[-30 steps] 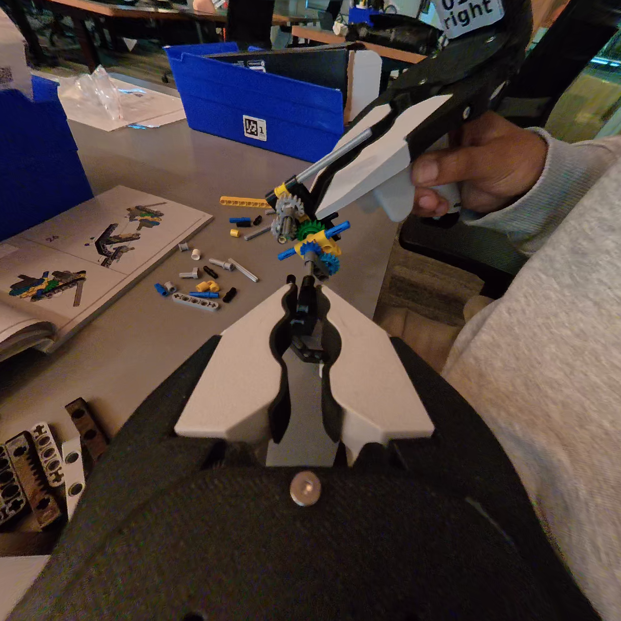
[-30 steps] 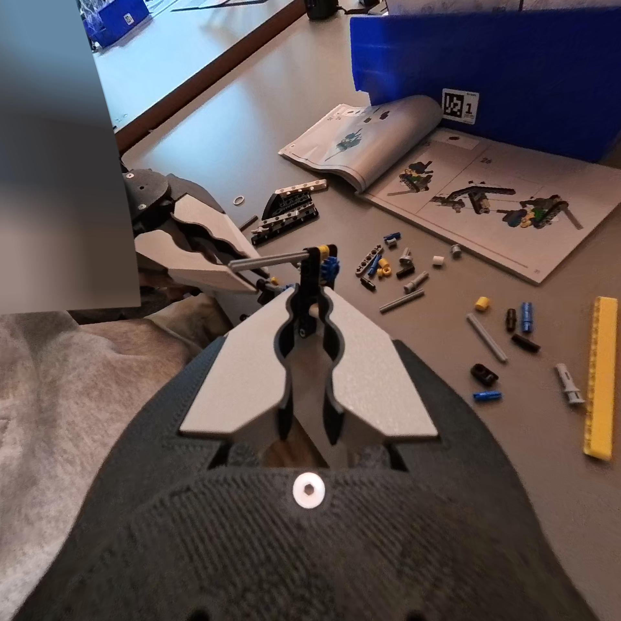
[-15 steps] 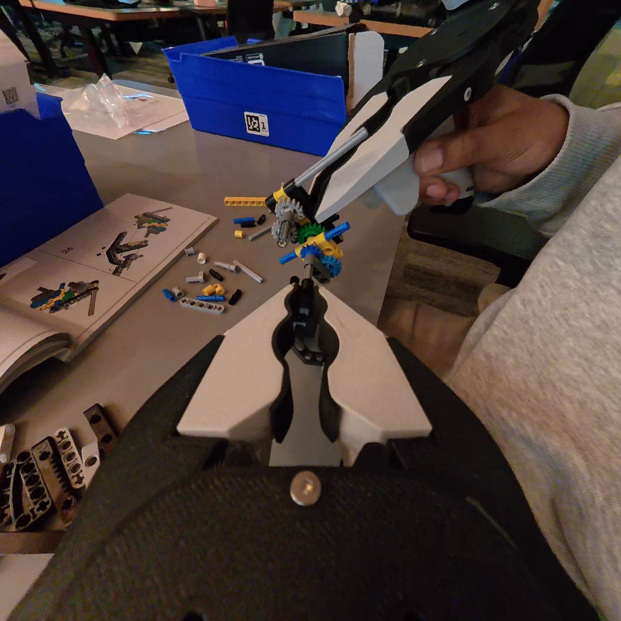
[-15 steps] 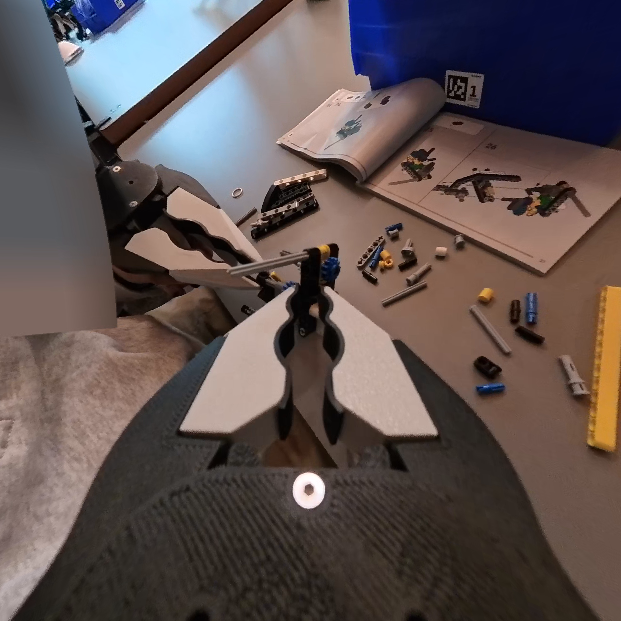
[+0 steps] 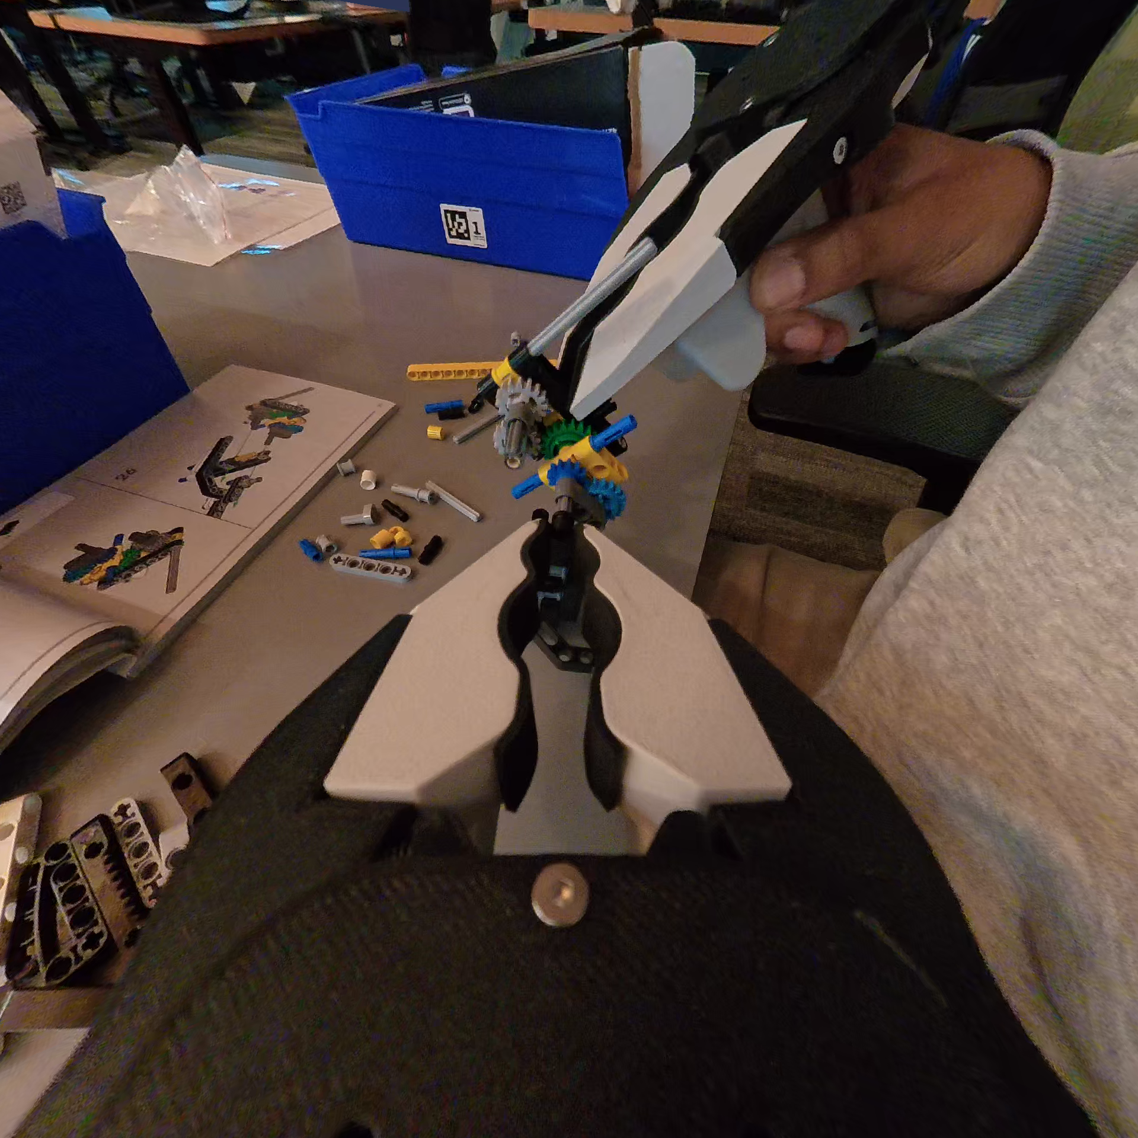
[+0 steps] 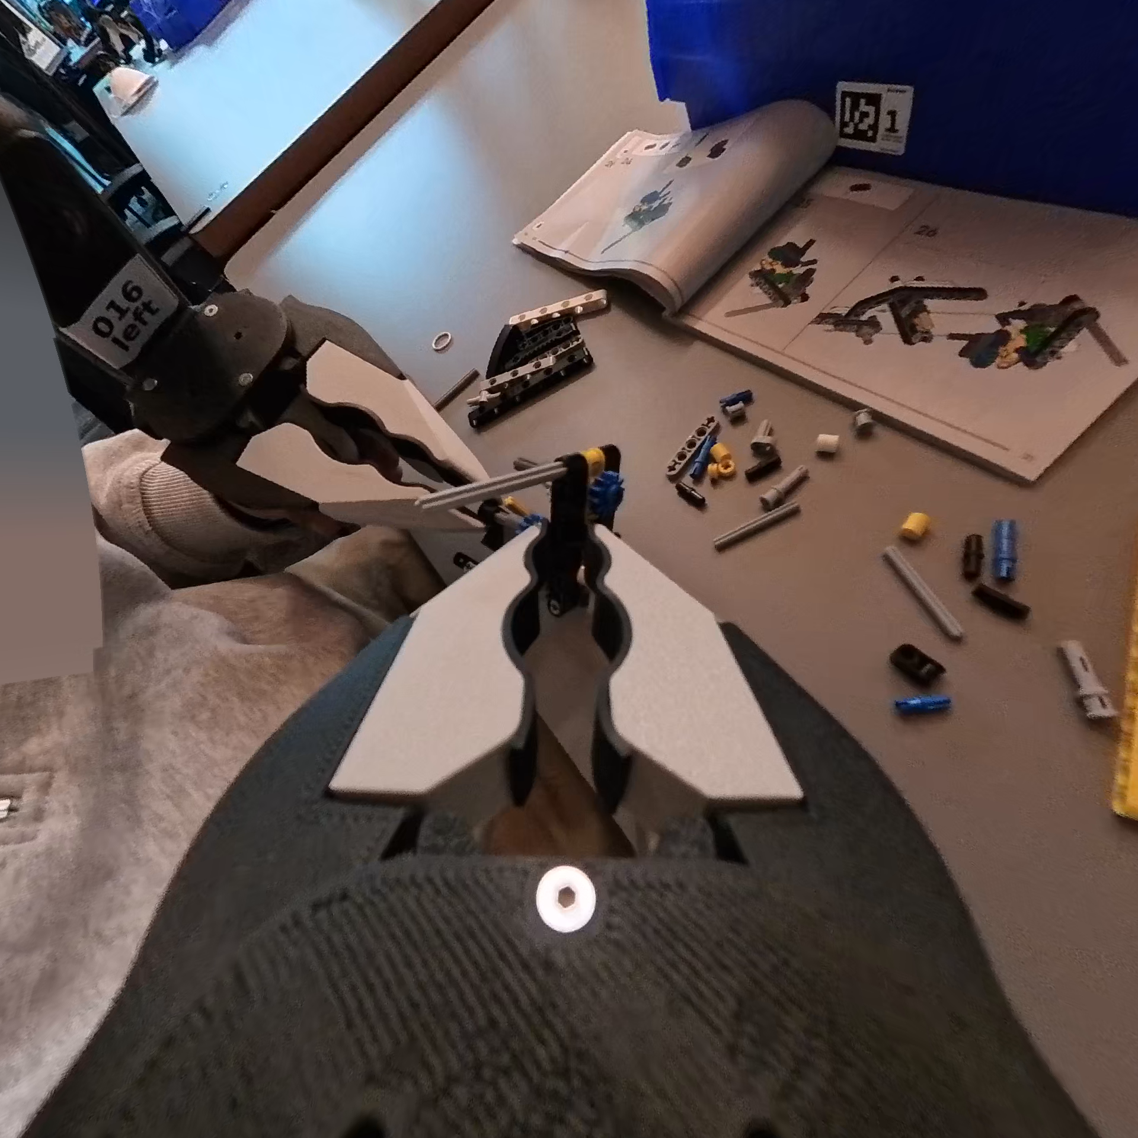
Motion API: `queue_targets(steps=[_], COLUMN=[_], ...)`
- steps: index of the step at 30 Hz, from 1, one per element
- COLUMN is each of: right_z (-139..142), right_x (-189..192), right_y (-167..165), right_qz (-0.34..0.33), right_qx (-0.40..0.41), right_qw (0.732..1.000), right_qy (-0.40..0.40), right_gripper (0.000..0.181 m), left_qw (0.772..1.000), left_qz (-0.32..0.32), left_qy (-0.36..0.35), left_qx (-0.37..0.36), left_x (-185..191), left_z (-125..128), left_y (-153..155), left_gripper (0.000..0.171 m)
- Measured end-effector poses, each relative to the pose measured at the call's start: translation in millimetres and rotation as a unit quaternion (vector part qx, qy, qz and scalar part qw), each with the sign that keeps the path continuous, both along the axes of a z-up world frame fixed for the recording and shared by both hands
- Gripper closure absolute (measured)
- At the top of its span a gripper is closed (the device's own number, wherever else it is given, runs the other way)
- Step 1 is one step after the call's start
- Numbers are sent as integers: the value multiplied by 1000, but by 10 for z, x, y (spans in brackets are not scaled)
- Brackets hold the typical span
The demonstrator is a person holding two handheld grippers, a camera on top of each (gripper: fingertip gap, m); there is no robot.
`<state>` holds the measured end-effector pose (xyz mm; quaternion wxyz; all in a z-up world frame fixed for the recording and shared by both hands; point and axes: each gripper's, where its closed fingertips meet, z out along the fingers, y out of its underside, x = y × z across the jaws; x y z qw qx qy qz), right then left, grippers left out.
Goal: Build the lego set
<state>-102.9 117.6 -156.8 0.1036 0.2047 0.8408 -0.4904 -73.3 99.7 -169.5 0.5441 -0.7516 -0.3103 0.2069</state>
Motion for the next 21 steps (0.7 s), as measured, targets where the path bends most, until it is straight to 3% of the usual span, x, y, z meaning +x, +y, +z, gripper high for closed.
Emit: queue_targets(steps=[21], right_z=[-10], right_x=[39], right_y=[-43], right_qz=[9], right_qx=[6], right_qw=[1000], right_qy=[-18], right_gripper=[172], left_qw=[999], left_qz=[1], left_qy=[22], left_qx=[-22], left_x=[-6], left_z=[-4], left_y=[18], left_gripper=[169])
